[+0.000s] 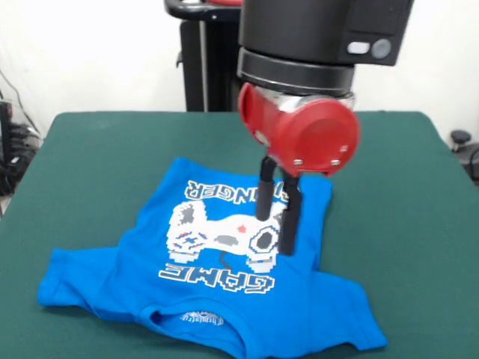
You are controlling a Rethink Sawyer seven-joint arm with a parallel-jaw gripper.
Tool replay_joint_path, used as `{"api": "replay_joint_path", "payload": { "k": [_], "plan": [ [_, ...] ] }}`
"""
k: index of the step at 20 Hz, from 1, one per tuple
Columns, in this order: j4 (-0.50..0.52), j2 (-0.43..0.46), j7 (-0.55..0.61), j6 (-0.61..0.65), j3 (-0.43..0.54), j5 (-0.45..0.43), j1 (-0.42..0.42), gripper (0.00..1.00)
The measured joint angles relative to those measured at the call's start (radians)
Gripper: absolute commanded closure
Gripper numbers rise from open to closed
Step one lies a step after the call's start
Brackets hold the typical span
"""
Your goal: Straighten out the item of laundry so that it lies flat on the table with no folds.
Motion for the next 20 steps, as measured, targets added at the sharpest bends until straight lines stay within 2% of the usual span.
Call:
{"api": "replay_joint_path", "payload": {
  "k": [8,20],
  "plan": [
    [0.029,-0.014,-0.136,-0.003,0.117,-0.052,-0.003,0.0],
    [0.027,-0.005,-0.142,-0.097,0.161,-0.185,0.019,0.0]
  ]
}}
